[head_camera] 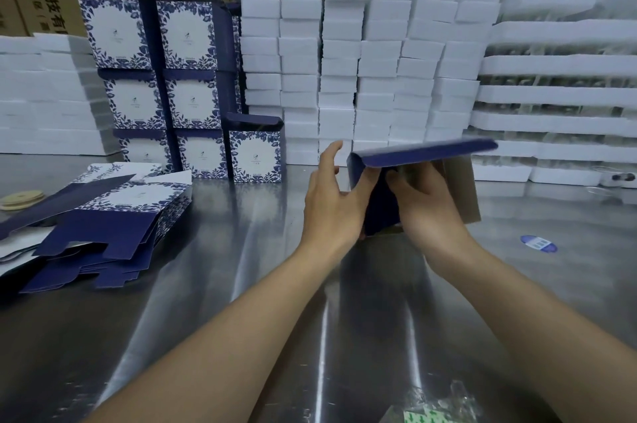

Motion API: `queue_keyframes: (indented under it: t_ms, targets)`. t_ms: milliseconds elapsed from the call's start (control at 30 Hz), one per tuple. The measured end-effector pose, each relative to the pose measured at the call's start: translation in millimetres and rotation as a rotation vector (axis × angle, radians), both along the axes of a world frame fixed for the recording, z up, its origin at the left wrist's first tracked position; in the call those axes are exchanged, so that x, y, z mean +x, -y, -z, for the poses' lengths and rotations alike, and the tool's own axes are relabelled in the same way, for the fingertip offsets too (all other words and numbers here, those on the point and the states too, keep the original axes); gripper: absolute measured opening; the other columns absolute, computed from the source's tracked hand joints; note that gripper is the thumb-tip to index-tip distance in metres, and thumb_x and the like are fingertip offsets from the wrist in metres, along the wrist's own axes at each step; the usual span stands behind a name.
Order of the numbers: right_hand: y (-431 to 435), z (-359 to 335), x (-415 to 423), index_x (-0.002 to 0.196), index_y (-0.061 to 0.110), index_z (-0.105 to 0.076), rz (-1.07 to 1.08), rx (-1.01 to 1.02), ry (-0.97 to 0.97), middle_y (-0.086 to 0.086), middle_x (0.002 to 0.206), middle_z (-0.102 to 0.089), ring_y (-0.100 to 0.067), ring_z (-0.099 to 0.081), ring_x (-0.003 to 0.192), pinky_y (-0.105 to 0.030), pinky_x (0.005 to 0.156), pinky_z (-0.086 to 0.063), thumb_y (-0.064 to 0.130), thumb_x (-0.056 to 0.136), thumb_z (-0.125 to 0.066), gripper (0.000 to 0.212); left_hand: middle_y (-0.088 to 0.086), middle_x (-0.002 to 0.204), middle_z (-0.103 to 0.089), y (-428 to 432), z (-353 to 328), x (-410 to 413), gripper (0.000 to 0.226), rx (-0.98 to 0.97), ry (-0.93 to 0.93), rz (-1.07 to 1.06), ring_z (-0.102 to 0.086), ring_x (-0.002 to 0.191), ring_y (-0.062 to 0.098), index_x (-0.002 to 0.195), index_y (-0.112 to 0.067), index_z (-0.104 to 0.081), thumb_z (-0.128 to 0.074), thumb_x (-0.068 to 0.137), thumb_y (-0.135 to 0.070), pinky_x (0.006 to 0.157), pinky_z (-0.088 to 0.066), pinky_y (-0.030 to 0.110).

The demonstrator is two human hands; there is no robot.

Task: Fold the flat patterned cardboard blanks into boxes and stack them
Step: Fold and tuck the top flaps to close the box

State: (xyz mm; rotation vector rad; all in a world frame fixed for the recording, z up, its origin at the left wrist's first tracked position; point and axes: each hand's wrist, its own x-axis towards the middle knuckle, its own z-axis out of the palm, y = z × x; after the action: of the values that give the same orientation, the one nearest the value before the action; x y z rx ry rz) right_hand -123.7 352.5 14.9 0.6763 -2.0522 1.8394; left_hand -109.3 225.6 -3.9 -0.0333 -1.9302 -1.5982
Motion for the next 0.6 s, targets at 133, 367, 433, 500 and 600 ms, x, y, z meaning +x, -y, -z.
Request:
queue_keyframes:
  t_ms: [133, 367, 433, 500, 600]
  targets:
    - [-3.8, 4.2, -2.2, 0.069, 0.031, -0.043, 0.181, 0.401, 0.06, 0.01, 0.064, -0.047, -0.008, -0.05, 0.063, -0.038, 0.081, -0.053, 0.012, 0.108, -0.053, 0.044, -0.004, 0.125, -0.063, 2.4, -1.8, 3.2, 0.056, -0.059, 0.034, 0.004, -0.064, 0.11, 0.019, 0.136, -0.046, -0.058, -0.055, 0.08, -0.042, 0.087, -0.062, 0.055]
    - [3.3, 9.5, 0.6, 0.086, 0.023, -0.058, 0.072, 0.149, -0.275, 0.007, 0.076, -0.063, -0.003, -0.063, 0.071, -0.025, 0.068, -0.054, 0.001, 0.095, -0.063, 0.025, -0.005, 0.107, -0.073, 12.3, -1.9, -2.6, 0.041, 0.163, 0.008, -0.013, -0.072, 0.103, 0.036, 0.122, -0.023, -0.069, -0.065, 0.082, -0.029, 0.074, -0.064, 0.059]
    - [6.1, 11.3, 7.0, 0.105, 0.021, -0.065, 0.036, 0.142, -0.446, 0.012, 0.094, -0.069, -0.006, -0.07, 0.092, -0.022, 0.078, -0.056, 0.0, 0.096, -0.065, 0.023, 0.006, 0.109, -0.075, 13.9, -2.9, -6.1, 0.03, 0.297, 0.03, 0.009, -0.075, 0.097, 0.029, 0.12, -0.02, -0.07, -0.071, 0.09, -0.025, 0.064, -0.066, 0.049]
    - [9.3, 12.5, 14.3, 0.103, 0.018, -0.068, 0.06, 0.225, -0.639, 0.009, 0.097, -0.067, -0.011, -0.066, 0.092, -0.025, 0.078, -0.052, 0.003, 0.094, -0.067, 0.017, 0.012, 0.105, -0.078, 16.4, -3.6, -7.7, 0.025, 0.443, 0.062, 0.03, -0.077, 0.093, 0.028, 0.118, -0.013, -0.072, -0.071, 0.094, -0.02, 0.061, -0.064, 0.038]
    - [14.0, 16.8, 21.9, 0.086, 0.02, -0.069, 0.055, 0.36, -0.627, 0.009, 0.08, -0.065, -0.014, -0.06, 0.077, -0.027, 0.067, -0.046, 0.021, 0.097, -0.063, 0.013, 0.015, 0.106, -0.078, 20.1, -4.0, -6.9, 0.031, 0.649, 0.069, 0.033, -0.077, 0.094, 0.031, 0.122, -0.002, -0.071, -0.072, 0.096, -0.019, 0.064, -0.061, 0.032]
